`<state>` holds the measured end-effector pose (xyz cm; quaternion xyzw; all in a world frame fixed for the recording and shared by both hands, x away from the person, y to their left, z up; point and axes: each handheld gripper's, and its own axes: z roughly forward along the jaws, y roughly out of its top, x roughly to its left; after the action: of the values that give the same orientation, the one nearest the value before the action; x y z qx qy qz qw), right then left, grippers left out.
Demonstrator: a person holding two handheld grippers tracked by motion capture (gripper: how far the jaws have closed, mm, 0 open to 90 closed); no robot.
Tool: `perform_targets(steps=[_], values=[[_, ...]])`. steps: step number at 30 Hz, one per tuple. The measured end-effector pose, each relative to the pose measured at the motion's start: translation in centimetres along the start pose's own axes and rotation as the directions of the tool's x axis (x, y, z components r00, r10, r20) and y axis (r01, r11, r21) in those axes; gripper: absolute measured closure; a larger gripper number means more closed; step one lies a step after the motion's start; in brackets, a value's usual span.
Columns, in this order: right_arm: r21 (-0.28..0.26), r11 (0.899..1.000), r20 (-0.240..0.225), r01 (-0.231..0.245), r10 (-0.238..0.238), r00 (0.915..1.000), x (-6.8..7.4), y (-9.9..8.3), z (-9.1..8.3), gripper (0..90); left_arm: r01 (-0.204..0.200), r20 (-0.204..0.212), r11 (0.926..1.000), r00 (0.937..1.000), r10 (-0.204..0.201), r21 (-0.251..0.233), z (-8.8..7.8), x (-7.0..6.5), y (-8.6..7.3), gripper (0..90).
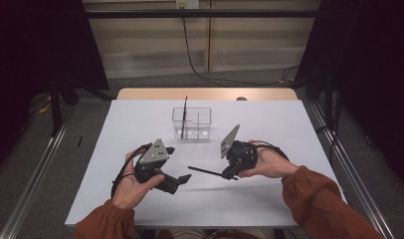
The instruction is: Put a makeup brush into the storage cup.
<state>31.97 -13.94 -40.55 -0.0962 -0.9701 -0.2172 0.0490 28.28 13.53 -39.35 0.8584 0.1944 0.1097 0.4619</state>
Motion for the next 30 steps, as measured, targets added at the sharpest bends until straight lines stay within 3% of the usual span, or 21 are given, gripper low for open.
perform_targets(steps=[2,4,11,18,23,26,29,30], values=[[0.021,1.000,-0.003,0.010,-0.010,0.9999,0.0,0.1,0.1,84.3,0.001,0.011,0.9999,0.9999,-0.001,0.015,0.3,0.0,0.1,3.0],[0.037,0.999,-0.001,0.013,-0.013,0.9999,0.1,0.3,0.1,84.3,0.005,0.055,0.9987,0.9984,-0.008,0.050,0.7,-0.1,0.2,3.5],[0.088,0.995,-0.019,0.055,-0.053,0.9984,0.3,0.9,0.2,84.2,-0.029,0.089,0.9935,0.9958,0.020,0.110,1.7,-0.3,0.4,3.9],[0.140,0.986,-0.012,0.087,-0.086,0.9962,0.2,1.5,0.4,84.2,-0.054,0.149,0.9835,0.9884,0.029,0.173,2.6,-0.2,1.0,4.5],[0.171,0.981,-0.004,0.089,-0.090,0.9959,0.2,1.8,0.3,84.2,-0.073,0.181,0.9687,0.9830,0.030,0.237,3.5,-0.1,1.5,6.8],[0.188,0.977,0.001,0.101,-0.103,0.9947,0.2,1.8,0.2,84.2,-0.128,0.230,0.9494,0.9712,0.061,0.287,4.3,0.0,1.7,8.0],[0.192,0.975,0.000,0.109,-0.111,0.9938,0.3,1.8,0.3,84.2,-0.134,0.258,0.9405,0.9647,0.051,0.312,4.8,0.0,1.9,8.8],[0.190,0.976,0.002,0.109,-0.111,0.9938,0.3,1.8,0.4,84.2,-0.154,0.262,0.9316,0.9627,0.066,0.329,4.9,-0.1,1.9,8.9]])
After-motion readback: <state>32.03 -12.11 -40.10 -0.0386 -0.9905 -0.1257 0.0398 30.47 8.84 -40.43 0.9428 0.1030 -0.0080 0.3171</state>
